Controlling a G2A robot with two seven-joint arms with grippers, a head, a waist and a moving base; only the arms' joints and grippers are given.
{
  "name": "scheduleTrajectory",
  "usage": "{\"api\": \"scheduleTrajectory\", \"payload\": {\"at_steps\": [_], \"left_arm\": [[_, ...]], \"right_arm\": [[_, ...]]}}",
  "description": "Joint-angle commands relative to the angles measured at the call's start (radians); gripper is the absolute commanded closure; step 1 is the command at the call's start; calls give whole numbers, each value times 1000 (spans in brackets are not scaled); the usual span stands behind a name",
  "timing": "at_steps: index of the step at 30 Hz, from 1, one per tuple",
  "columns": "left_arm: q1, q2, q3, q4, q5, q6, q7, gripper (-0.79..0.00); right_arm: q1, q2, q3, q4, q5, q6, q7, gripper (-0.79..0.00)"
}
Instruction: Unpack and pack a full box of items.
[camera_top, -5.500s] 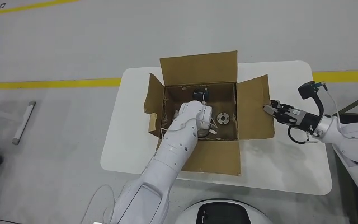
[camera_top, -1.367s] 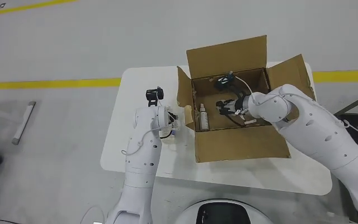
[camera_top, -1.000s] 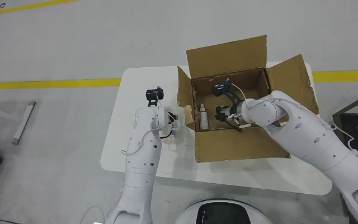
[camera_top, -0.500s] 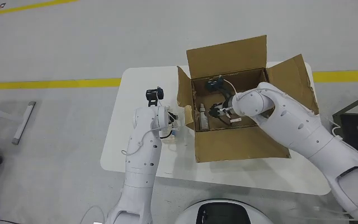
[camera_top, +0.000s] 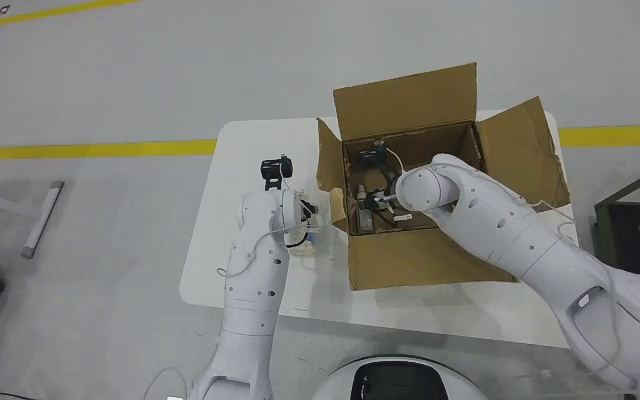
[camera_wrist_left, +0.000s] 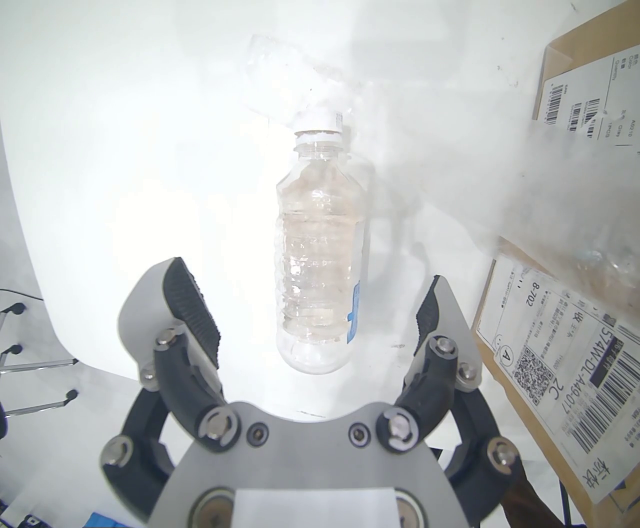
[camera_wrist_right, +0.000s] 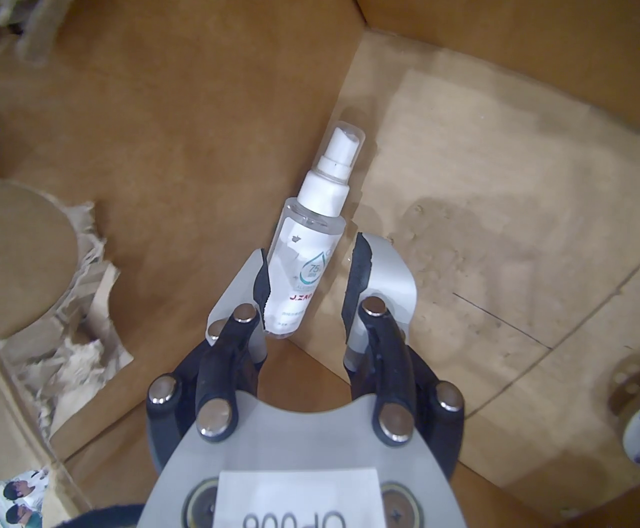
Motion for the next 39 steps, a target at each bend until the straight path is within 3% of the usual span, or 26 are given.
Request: {"api": "scheduleTrajectory", "payload": {"at_steps": [1, 20, 22, 24, 25, 32, 39], "left_arm": [[0, 0, 0, 0, 0, 0, 0, -785], [0, 0, 0, 0, 0, 0, 0, -785], [0, 0, 0, 0, 0, 0, 0, -785], [0, 0, 0, 0, 0, 0, 0, -785], [0, 0, 0, 0, 0, 0, 0, -785], [0, 0, 0, 0, 0, 0, 0, -785], [0, 0, 0, 0, 0, 0, 0, -785]], "right_arm": [[5, -13, -7, 22, 1, -1, -2, -354], [29, -98, -26, 167, -10, -35, 9, -320], [32, -105, -25, 180, -13, -34, 11, -280], [36, -110, -24, 191, -20, -34, 13, -166], [38, -113, -23, 196, -23, -35, 14, 0], [42, -113, 5, 200, -46, -33, 2, 0], [13, -78, 75, 143, -64, -37, -4, 0]]}}
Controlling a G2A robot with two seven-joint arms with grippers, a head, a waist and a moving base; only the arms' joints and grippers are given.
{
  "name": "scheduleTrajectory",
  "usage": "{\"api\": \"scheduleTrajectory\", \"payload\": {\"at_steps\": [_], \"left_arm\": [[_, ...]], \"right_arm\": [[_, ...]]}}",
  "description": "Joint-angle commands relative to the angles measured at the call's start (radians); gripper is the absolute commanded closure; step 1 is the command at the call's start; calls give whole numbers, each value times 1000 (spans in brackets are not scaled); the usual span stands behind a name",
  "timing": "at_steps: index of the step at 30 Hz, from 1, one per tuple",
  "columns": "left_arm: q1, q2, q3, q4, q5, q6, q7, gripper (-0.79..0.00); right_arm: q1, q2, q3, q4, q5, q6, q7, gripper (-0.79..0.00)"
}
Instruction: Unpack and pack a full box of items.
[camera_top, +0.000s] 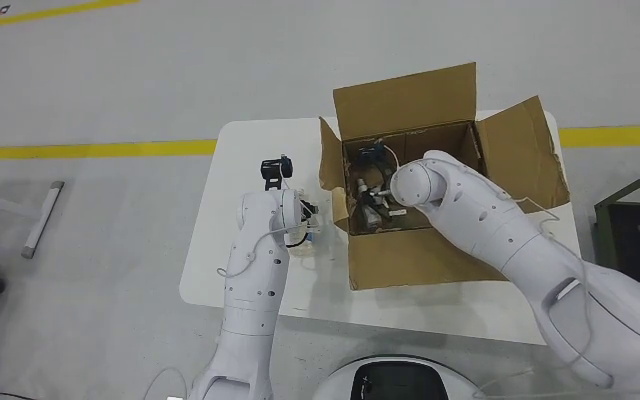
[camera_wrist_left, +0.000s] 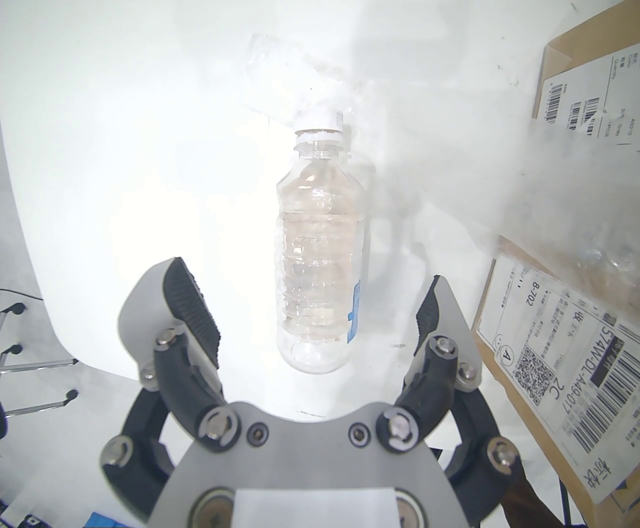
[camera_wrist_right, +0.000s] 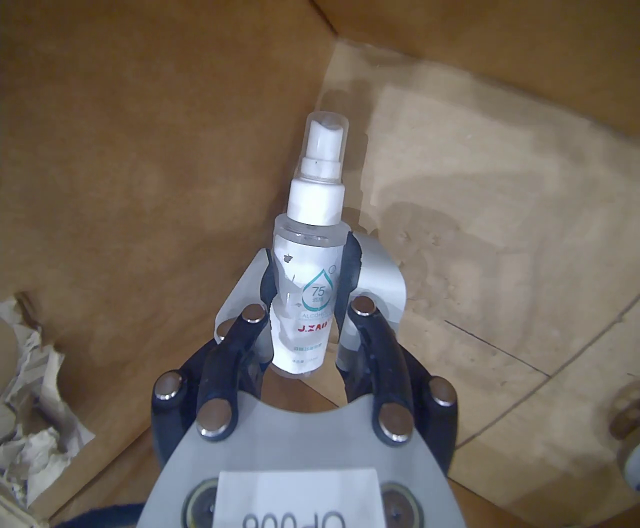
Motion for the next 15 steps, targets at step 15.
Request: {"api": "scheduleTrajectory", "payload": {"at_steps": [15], "left_arm": [[0, 0, 0, 0, 0, 0, 0, -785]], "right_arm": [[-289, 192, 420, -543, -60, -10, 63, 0]]}}
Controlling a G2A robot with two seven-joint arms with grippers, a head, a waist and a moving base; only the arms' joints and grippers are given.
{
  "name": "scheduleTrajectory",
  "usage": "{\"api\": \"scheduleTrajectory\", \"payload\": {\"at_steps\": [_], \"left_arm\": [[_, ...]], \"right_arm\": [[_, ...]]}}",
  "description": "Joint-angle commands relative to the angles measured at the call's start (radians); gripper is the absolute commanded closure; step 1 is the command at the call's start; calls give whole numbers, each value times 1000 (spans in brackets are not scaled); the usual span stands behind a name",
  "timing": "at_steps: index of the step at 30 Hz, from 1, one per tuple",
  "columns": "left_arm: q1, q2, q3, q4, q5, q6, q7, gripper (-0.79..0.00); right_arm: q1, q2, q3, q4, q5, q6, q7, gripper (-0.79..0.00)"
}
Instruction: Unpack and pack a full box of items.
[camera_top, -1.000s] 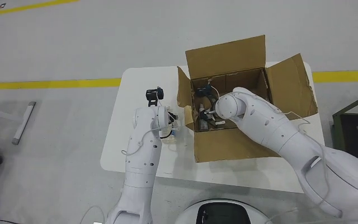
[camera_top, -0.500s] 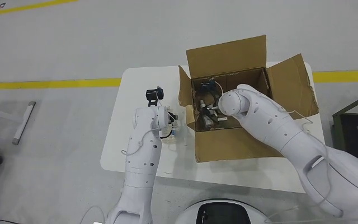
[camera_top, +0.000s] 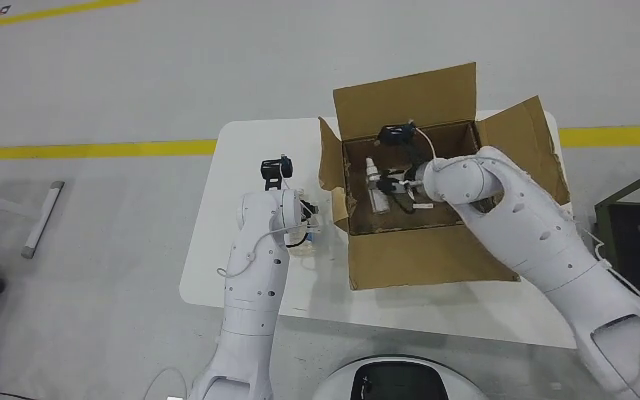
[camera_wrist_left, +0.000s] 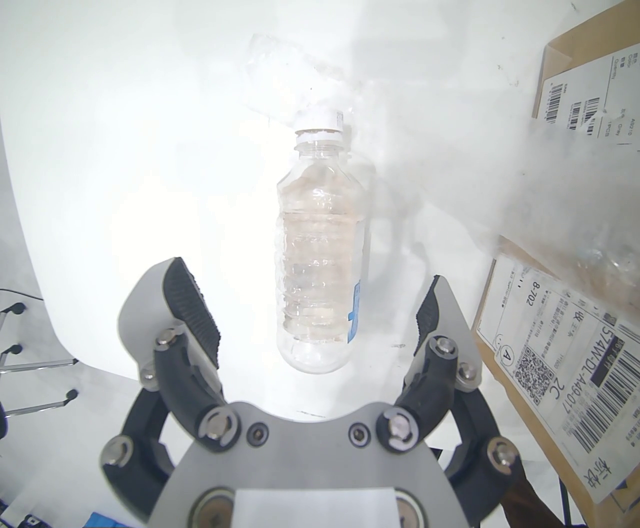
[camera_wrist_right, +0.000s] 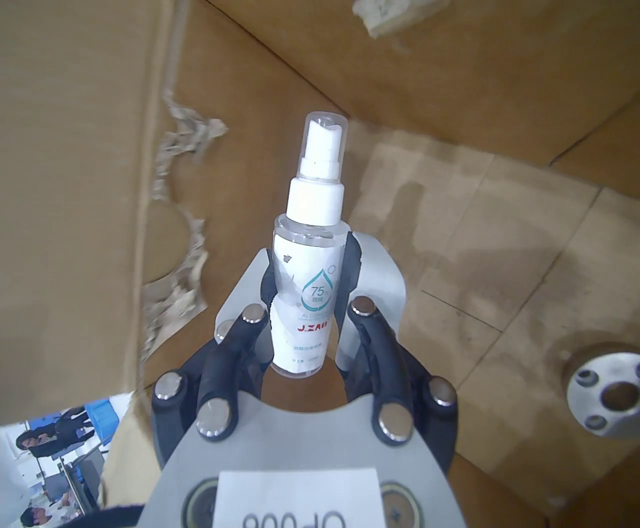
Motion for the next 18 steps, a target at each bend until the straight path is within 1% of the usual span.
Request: {"api": "scheduleTrajectory", "payload": {"at_steps": [1, 6, 11, 13, 18], "left_arm": [[0, 0, 0, 0, 0, 0, 0, -785], [0, 0, 0, 0, 0, 0, 0, -785], [0, 0, 0, 0, 0, 0, 0, -785], [0, 0, 0, 0, 0, 0, 0, -785], [0, 0, 0, 0, 0, 0, 0, -785]], "right_arm": [[-63, 23, 84, -98, 6, -17, 2, 0], [-233, 74, 300, -312, 38, -73, 3, 0], [-383, 105, 490, -464, 127, -141, 11, 0], [-424, 112, 531, -491, 137, -158, 14, 0], [-429, 112, 534, -494, 138, -160, 14, 0]]}}
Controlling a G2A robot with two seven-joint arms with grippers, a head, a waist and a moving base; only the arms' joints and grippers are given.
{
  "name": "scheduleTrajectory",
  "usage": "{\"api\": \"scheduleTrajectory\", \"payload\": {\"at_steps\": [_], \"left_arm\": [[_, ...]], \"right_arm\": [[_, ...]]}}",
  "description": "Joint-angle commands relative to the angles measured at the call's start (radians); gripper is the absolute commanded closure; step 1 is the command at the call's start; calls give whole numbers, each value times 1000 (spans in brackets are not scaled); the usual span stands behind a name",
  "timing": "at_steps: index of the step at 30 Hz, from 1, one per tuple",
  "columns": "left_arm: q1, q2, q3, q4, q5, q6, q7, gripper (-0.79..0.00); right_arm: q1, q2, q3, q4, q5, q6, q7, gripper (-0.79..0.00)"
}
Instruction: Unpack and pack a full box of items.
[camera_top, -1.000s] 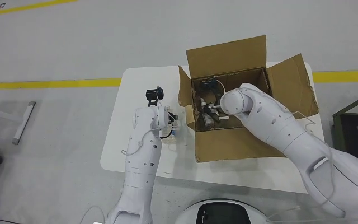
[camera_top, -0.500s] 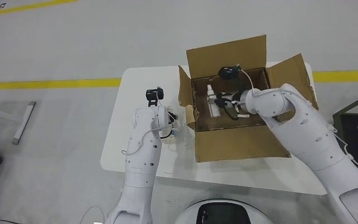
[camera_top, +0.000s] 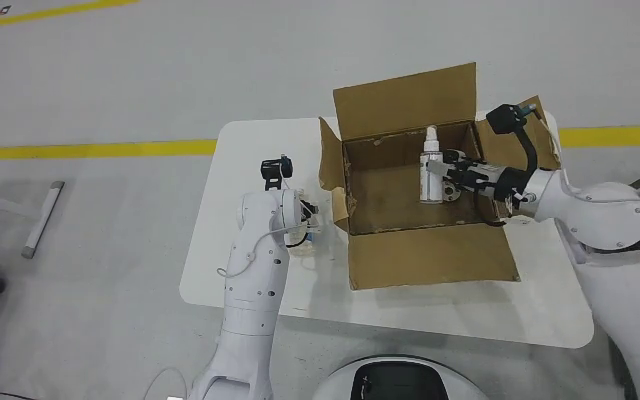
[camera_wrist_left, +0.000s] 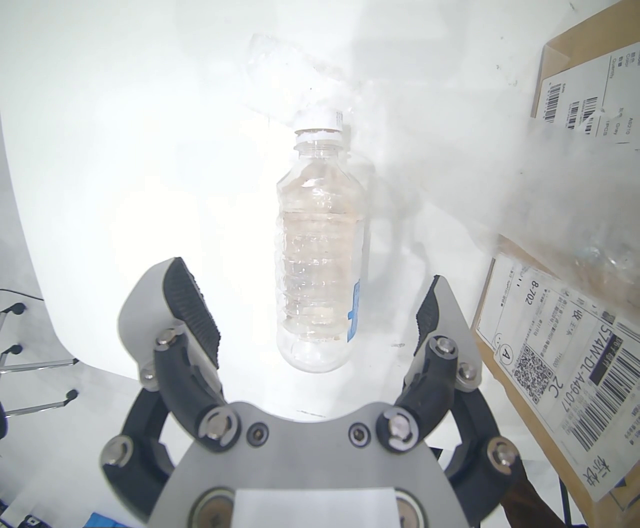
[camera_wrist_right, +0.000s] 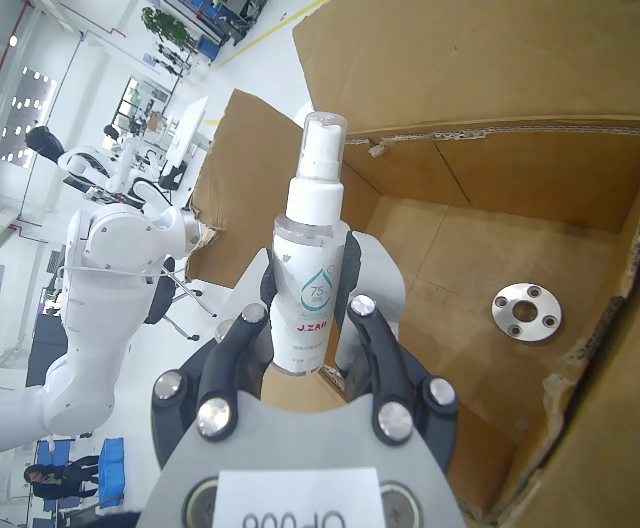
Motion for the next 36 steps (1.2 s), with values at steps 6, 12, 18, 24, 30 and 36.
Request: {"api": "scheduleTrajectory", "payload": {"at_steps": [6, 12, 18, 24, 30, 36], "left_arm": [[0, 0, 0, 0, 0, 0, 0, -785], [0, 0, 0, 0, 0, 0, 0, -785], [0, 0, 0, 0, 0, 0, 0, -785], [0, 0, 0, 0, 0, 0, 0, -785], [0, 0, 0, 0, 0, 0, 0, -785], [0, 0, 0, 0, 0, 0, 0, -785]], "right_arm": [[1, 0, -1, 0, 0, 0, 0, 0], [-20, 6, 60, -50, 16, -31, -59, 0], [-131, 31, 364, -169, 103, -100, -90, 0], [-337, 41, 705, -220, 158, -133, -57, 0], [-548, 36, 813, -195, 35, -165, -20, 0], [-667, 33, 710, -201, -148, -219, -19, 0]]}}
